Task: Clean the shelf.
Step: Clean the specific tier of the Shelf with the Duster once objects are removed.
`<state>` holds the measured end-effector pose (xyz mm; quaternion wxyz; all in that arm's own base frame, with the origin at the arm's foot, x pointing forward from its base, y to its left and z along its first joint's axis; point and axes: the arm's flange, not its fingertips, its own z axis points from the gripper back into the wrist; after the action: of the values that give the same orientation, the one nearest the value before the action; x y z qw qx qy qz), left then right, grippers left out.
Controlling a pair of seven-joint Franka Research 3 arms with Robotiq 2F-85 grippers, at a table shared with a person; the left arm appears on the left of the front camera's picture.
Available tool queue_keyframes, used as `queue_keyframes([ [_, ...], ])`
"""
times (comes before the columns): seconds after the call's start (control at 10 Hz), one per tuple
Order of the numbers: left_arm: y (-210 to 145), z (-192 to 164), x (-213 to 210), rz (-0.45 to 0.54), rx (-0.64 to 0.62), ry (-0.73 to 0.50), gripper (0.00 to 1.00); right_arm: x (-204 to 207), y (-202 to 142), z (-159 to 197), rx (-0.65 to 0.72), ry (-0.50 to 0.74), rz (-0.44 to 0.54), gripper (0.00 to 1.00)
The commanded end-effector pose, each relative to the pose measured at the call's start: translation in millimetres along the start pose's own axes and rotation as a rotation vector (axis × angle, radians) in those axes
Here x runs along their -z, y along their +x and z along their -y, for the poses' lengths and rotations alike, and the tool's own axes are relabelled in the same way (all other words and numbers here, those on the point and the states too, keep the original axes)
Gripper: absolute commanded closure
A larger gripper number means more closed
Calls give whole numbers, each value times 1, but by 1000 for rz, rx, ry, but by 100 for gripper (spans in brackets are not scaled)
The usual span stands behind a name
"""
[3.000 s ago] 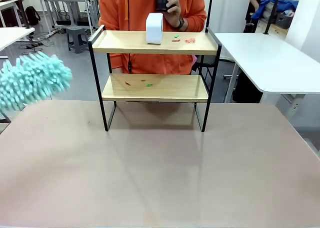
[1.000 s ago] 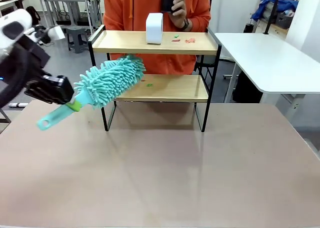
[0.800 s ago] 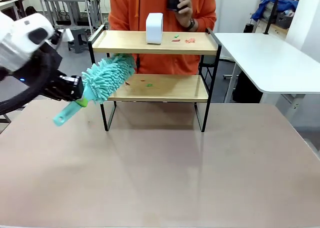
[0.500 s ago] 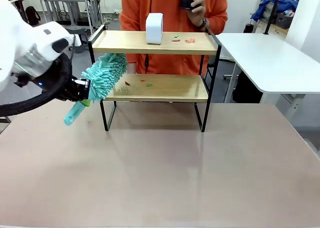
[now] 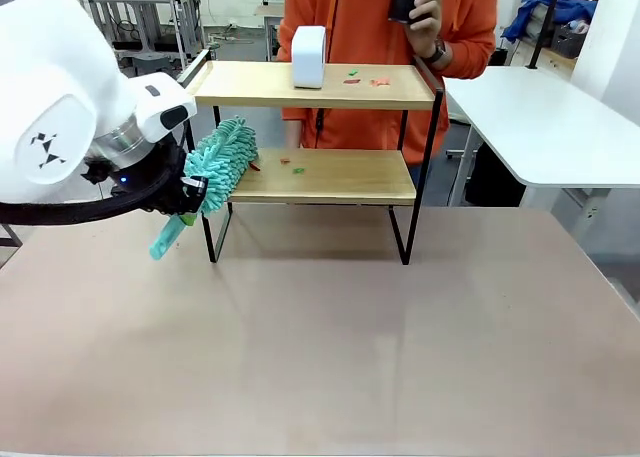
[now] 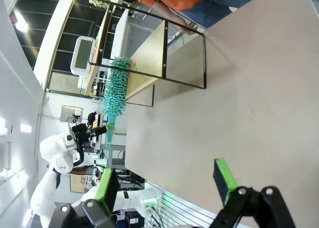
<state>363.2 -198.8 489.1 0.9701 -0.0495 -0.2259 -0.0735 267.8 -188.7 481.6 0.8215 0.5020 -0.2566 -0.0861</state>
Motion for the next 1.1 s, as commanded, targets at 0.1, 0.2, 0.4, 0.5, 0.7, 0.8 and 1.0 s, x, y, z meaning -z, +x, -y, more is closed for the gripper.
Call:
queue_keyframes([
  [0.1,13,11,-1,-12,27,-29,88,1,3,-1,-25,15,12,0],
  [0.2,16,17,3,-34,56,-28,88,1,3,-1,-25,15,12,0],
  [0.4,18,30,12,-101,146,-50,88,1,3,-1,-25,15,12,0],
  [0.5,17,36,10,-130,205,-116,88,1,3,-1,-25,15,12,0],
  [0.7,8,40,-5,-169,299,-219,88,1,3,-1,-25,15,12,0],
  [0.8,0,40,-13,-202,373,-266,88,1,3,-1,-25,15,12,0],
  [1.0,-18,37,-24,-308,620,-374,88,1,3,-1,-25,15,12,0],
])
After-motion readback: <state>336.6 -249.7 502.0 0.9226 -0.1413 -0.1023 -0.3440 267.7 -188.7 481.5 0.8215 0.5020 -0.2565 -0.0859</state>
